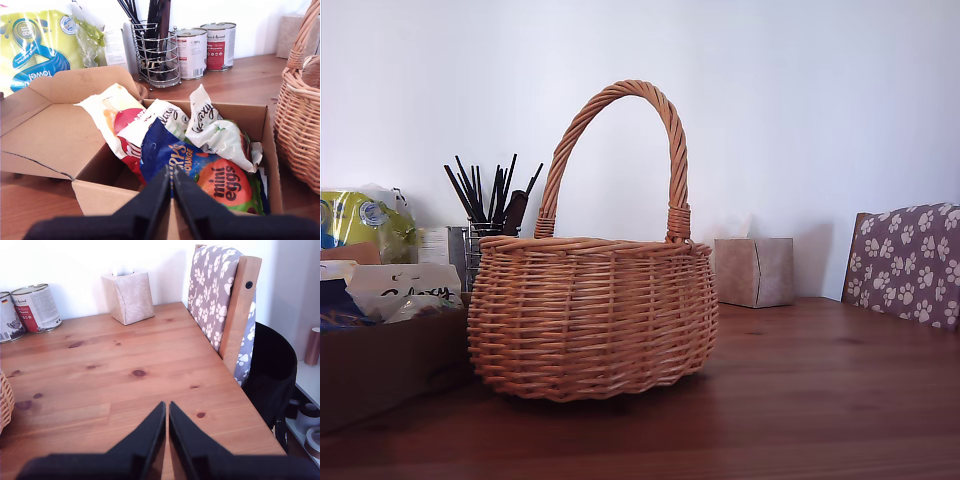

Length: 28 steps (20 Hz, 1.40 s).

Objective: Move the bags of Easter eggs from the cardboard box on the left into the woven basket on the right side.

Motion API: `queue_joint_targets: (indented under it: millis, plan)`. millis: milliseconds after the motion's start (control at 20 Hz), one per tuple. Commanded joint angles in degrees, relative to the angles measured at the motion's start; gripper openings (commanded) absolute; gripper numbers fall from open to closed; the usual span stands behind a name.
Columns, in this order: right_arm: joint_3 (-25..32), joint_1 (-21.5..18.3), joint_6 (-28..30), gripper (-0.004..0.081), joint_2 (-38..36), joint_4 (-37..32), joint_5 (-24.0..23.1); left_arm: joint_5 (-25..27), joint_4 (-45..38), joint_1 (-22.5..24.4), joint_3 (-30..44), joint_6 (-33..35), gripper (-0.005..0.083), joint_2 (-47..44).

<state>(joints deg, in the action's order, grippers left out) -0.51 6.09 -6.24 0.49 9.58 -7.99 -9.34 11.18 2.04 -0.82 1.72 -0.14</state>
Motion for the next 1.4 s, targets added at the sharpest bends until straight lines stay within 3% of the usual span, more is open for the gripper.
queue_joint_targets:
  millis: [0,450,650,850,950,1100,1200,1350]
  plan:
    - [0.17,0.0,-0.48,-0.0012,-0.28,0.07,0.13,-2.43,0.79,0.2,1.16,-0.22,-0.0019,-0.57]
    - [-1.77,0.28,-0.68,-0.0012,-0.28,1.07,0.11,-4.31,1.16,0.09,-1.2,-3.32,-0.0019,-0.57]
    - [-8.59,1.51,-1.51,-0.0013,0.5,5.07,0.0,-4.79,2.99,-1.05,-8.13,-4.92,-0.0019,0.42]
    - [-18.36,2.51,-1.25,-0.0012,6.19,10.23,0.83,-4.79,11.21,-2.43,-18.75,-4.04,-0.0019,7.52]
    - [-24.15,3.54,-1.25,-0.0012,10.36,12.9,4.66,-5.68,17.57,-2.6,-25.38,-2.19,-0.0019,12.94]
    - [-31.34,5.31,-1.73,-0.0012,15.91,14.64,13.4,-9.2,26.53,-2.6,-35.06,6.32,-0.0019,21.51]
    - [-34.88,6.51,-1.22,-0.0012,20.24,14.69,18.67,-9.88,28.96,-4.79,-40.59,7.87,-0.0019,26.62]
    - [-40.48,7.98,0.68,-0.0012,29.03,18.8,24.2,-9.68,32.09,-7.45,-47.8,16.37,-0.0019,34.91]
